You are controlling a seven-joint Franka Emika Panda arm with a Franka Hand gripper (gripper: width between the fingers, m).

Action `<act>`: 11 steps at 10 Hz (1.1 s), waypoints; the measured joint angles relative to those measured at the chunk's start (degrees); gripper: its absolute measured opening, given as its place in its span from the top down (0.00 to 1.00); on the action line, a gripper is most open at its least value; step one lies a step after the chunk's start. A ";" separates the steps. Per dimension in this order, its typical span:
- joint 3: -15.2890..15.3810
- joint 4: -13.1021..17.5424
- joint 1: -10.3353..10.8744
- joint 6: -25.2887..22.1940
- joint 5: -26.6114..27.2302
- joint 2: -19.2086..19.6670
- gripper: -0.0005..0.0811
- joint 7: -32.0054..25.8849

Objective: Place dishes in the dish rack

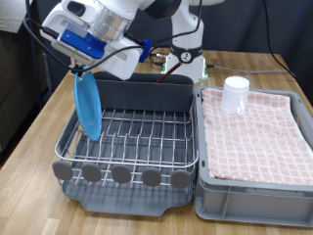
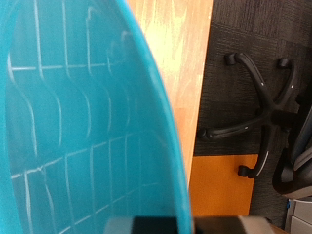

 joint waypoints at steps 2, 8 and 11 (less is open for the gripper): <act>-0.25 -0.68 0.00 1.71 0.01 0.67 0.97 0.78; -0.21 -2.12 0.02 3.43 0.08 1.47 0.97 2.75; -0.19 -3.02 0.03 4.13 0.19 1.49 0.97 3.51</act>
